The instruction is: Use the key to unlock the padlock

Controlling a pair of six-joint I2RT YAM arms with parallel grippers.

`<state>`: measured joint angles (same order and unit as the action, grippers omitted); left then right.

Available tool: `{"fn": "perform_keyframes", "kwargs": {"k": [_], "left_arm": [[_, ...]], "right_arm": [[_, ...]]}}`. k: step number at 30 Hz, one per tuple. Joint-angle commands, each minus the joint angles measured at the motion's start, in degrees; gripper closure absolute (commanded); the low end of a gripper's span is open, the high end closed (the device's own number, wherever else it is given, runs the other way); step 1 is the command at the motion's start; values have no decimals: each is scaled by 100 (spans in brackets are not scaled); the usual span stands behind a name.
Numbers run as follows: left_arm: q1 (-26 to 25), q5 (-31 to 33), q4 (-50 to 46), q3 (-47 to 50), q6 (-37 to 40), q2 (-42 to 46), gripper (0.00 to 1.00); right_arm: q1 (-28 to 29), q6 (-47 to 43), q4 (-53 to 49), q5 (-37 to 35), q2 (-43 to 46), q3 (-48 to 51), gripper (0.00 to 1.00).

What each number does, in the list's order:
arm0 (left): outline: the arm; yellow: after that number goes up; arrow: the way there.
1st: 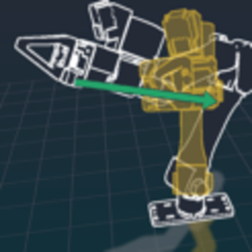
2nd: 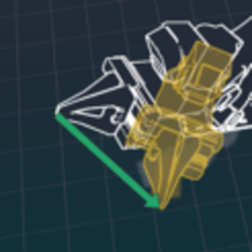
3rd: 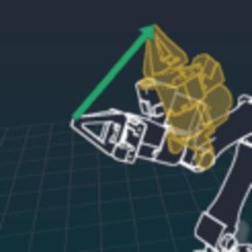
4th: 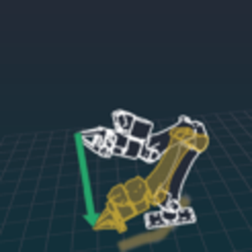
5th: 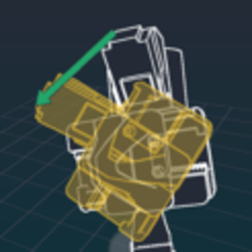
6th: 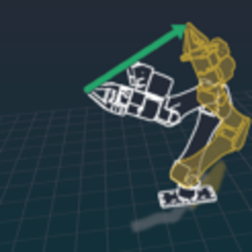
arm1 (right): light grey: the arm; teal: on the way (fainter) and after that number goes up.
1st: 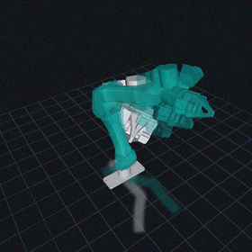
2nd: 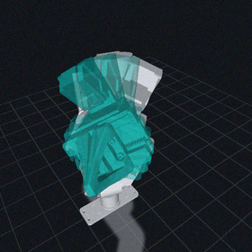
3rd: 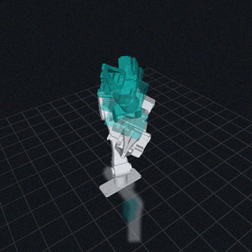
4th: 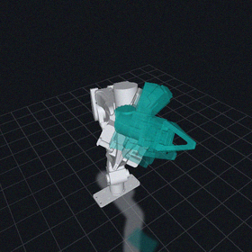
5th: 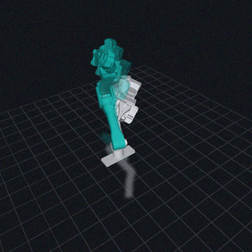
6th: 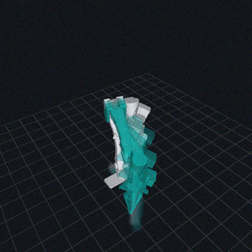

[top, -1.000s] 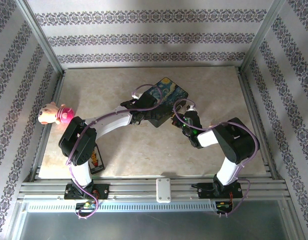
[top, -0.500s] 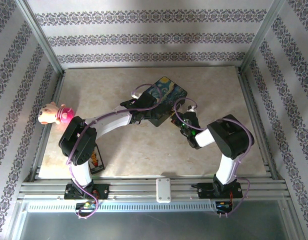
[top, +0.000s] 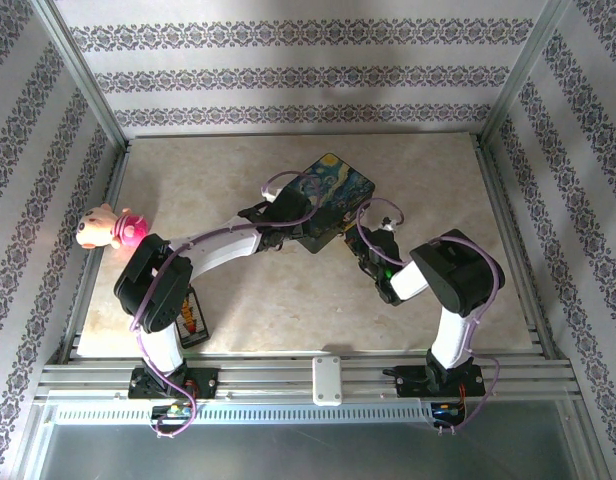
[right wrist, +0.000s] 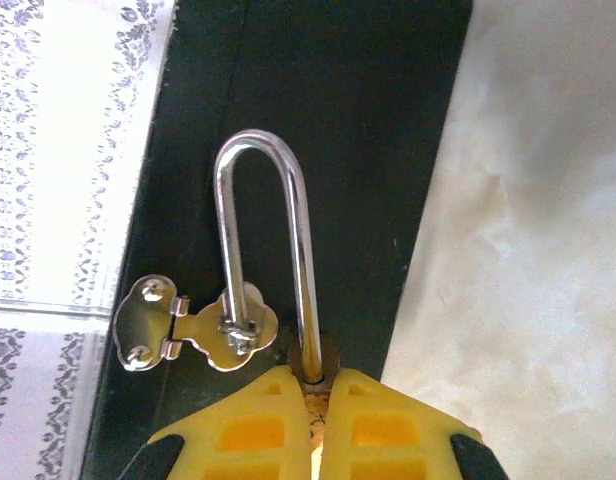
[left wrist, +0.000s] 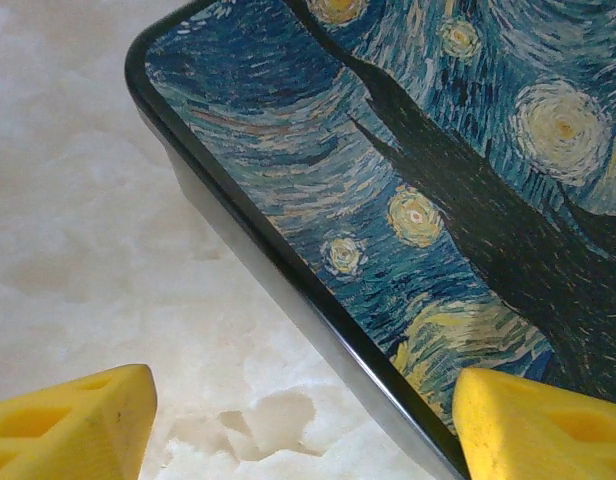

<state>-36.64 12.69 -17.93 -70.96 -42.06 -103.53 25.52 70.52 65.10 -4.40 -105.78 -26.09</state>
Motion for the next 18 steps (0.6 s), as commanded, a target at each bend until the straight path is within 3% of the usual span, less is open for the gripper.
{"fn": "perform_keyframes", "kwargs": {"k": [1,8,11,18], "left_arm": [[287,32,-736,604,17,-400,26],[598,-578,-312,1016,-128,-326,28],[697,-501,-355,1060,-119,-235,28],[690,-864,-167,1052,-302,-366,29]], "right_arm": [[-215,184,64,-342,79,282,100],[-489,59,18,-88,137,411,100],[-616,99,3,4,183,367,100],[-490,707,134,-10,10,-1,100]]}}
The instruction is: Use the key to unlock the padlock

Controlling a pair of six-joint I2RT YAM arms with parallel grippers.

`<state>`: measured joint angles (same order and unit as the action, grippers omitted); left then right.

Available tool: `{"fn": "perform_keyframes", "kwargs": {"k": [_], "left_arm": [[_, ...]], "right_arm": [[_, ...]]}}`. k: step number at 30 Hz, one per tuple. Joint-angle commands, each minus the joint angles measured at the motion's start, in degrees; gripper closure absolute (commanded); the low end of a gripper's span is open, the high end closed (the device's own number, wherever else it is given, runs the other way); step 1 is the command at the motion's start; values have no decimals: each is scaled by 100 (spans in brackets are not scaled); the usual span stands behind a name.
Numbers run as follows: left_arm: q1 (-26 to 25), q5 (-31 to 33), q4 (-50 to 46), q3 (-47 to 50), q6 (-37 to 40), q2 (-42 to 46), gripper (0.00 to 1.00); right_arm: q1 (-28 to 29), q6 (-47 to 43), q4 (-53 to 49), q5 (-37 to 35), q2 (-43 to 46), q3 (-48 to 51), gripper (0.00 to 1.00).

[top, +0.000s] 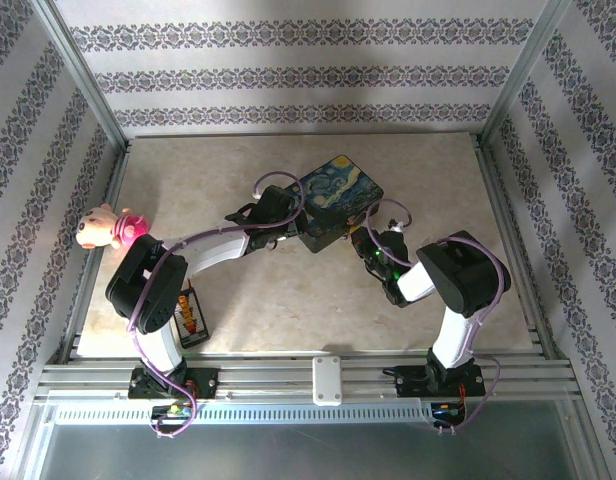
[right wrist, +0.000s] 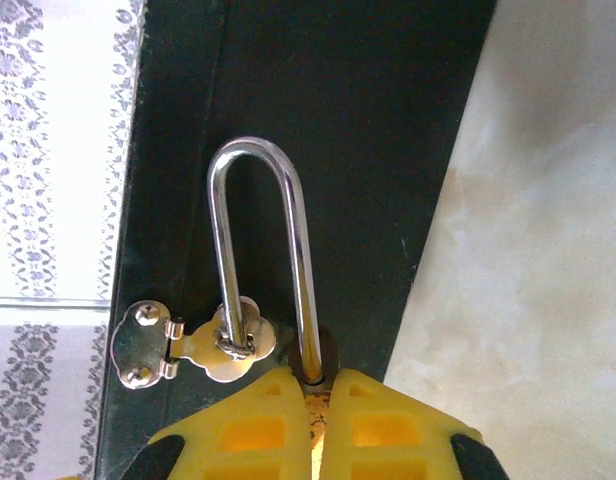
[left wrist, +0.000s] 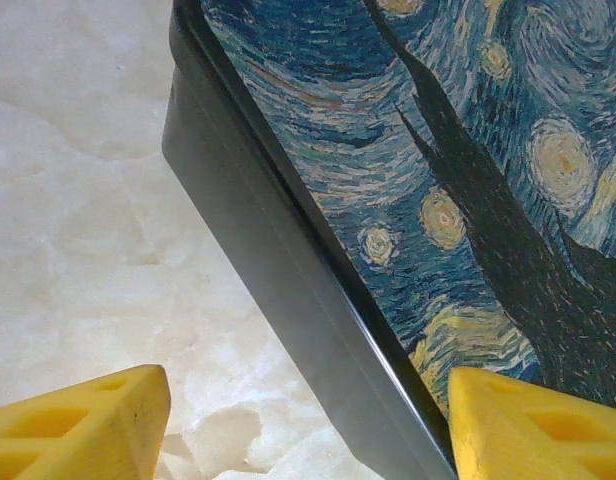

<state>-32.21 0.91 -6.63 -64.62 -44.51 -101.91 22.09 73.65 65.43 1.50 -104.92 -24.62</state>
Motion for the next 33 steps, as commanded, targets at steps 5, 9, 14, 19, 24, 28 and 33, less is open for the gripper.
{"fn": "perform_keyframes", "kwargs": {"k": [5,9,14,19,24,28,33], "left_arm": [[238,354,-1340,437,-49,-560,29],[233,362,-1389,415,-23,-553,29],[240,461,-1455,389,20,-454,29],[254,563,-1505,339,74,-411,28],[443,691,-1544,271,169,-384,28],[749,734,-1458,209,256,-336,29],[1036,832,-1464,-94,373,-382,29]], "right_arm": [[47,1016,567,-764,-327,-171,100],[85,1265,1094,-854,-550,-81,100],[68,1095,982,-877,-311,162,100],[-27,637,195,-702,551,428,100],[-197,-83,-1921,-246,2049,361,100],[-183,-1184,-4769,-185,3342,-329,100],[-353,-2126,-6747,-100,4270,-906,100]]}}
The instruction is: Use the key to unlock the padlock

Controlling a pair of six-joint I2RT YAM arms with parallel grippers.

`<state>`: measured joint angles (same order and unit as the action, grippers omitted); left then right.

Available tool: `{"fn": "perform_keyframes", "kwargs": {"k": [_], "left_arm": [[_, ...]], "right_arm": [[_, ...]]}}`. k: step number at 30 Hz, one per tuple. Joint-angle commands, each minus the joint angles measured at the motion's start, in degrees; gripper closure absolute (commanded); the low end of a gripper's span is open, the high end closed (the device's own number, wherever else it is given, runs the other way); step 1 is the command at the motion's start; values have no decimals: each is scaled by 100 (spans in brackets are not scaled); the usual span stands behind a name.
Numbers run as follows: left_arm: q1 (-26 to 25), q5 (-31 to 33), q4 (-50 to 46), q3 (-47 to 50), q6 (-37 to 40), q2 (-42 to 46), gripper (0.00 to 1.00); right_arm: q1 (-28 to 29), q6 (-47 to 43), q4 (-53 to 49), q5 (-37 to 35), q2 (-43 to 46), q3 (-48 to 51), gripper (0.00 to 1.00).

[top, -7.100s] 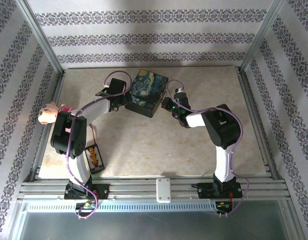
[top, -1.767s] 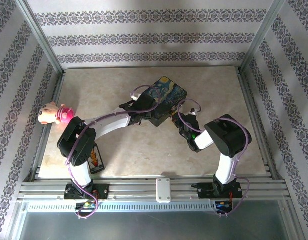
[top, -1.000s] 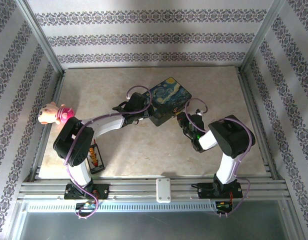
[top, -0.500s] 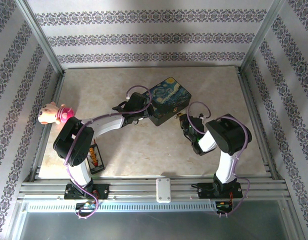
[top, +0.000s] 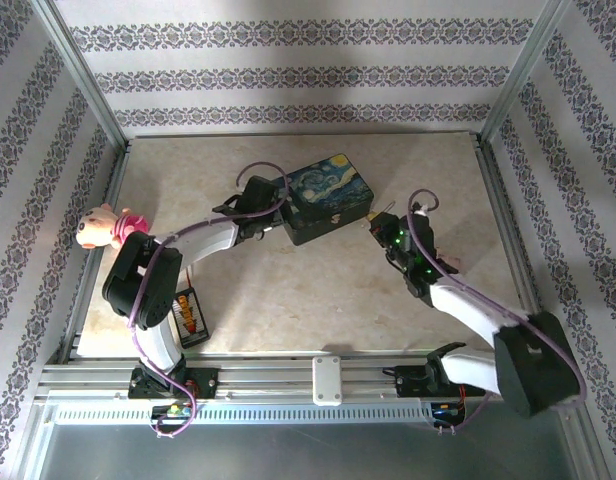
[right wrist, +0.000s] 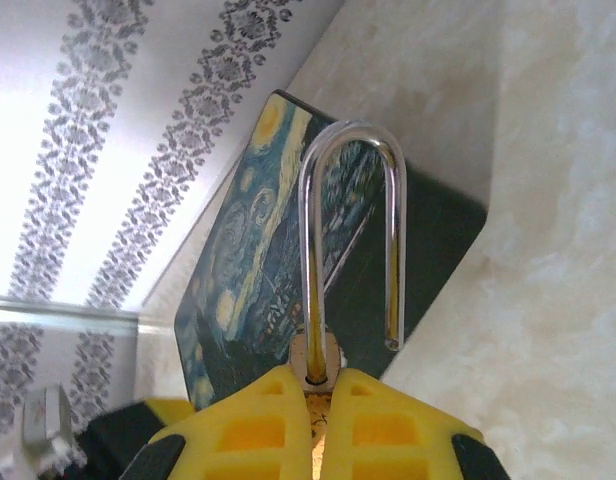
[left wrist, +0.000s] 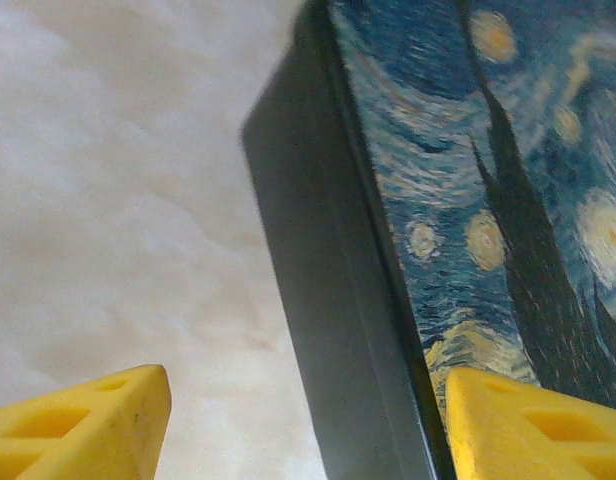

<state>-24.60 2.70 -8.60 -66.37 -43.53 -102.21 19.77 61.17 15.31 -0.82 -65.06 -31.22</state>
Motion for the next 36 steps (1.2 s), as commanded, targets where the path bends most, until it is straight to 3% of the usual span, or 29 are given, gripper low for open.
{"fn": "perform_keyframes", "kwargs": {"k": [1,6,11,19,27,32,36], "left_arm": [[327,655,-1276,26,291,-353,29],[480,728,-1310,-36,357,-182,29],[708,746,-1277,-20,483,-49,29],[1116,293,-1205,-588,600,-553,29],[1120,-102,-1155,-624,498,-292,28],[1126,-311,-1074,-333,312,99,20],[1126,-322,-1100,-171,248,501,7]], "right_arm": [[-216,-1010,-1905,308,408,-278,100],[-764,-1566,-2030,1660,551,-279,100],[-1091,-2339,-2129,2967,72,-545,100],[-1166,-2721,-1980,3688,-678,-969,100],[-1164,-3048,-1924,4066,-1408,-1273,100],[-1142,-3149,-1861,4204,-2017,-1557,100],[-1083,-3333,-2073,4317,-2546,-1928,100]]}}
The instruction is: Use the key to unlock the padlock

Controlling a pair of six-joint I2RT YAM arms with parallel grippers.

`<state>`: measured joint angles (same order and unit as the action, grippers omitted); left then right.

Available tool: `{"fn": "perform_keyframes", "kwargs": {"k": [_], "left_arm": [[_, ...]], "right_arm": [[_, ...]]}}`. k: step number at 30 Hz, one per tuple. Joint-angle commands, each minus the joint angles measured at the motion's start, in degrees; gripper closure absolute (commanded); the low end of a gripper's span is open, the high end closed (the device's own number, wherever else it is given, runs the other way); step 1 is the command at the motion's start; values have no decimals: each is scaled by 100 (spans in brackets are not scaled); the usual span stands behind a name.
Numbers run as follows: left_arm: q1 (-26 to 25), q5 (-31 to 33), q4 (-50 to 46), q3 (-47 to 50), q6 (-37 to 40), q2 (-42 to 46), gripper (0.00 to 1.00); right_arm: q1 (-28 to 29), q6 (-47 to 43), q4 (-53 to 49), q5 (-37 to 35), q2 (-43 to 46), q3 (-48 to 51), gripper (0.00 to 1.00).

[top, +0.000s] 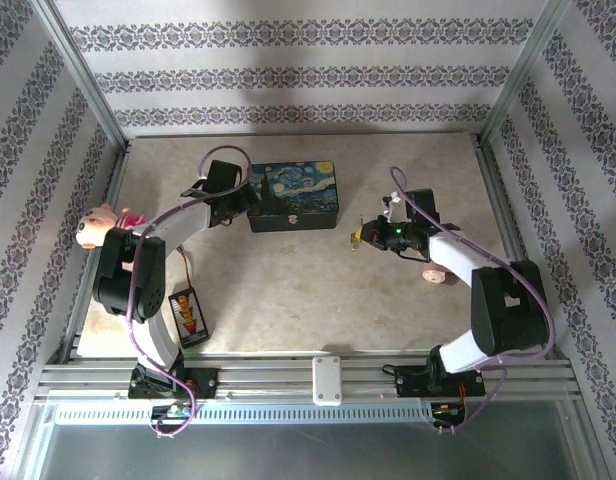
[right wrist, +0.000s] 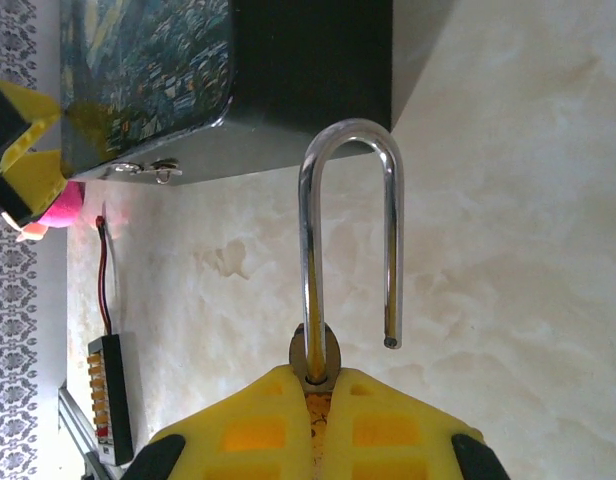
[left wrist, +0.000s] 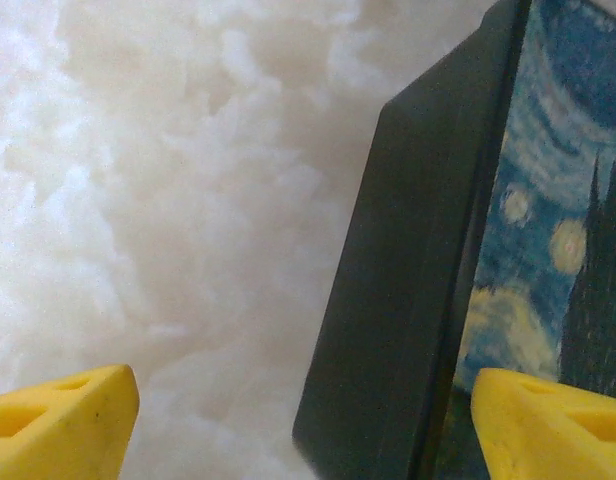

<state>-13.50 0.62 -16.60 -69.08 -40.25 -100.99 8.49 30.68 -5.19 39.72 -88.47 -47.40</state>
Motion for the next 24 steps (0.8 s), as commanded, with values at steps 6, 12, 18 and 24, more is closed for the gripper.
{"fn": "perform_keyframes", "kwargs": {"k": [6,12,18,24], "left_arm": [[49,-98,-313,420,-97,1062,1],[139,23,-312,907,-220,1702,1],[231,89,-429,1204,-233,2132,1],[303,175,-484,1371,-265,2424,1]], "right_arm": [[176,-549,-395,333,-906,-796,100],[285,-841,-1096,420,-1537,-1356,100],[333,-883,-1651,315,-1751,-1432,100],[333,-670,-1686,220,-1476,-949,100]]}}
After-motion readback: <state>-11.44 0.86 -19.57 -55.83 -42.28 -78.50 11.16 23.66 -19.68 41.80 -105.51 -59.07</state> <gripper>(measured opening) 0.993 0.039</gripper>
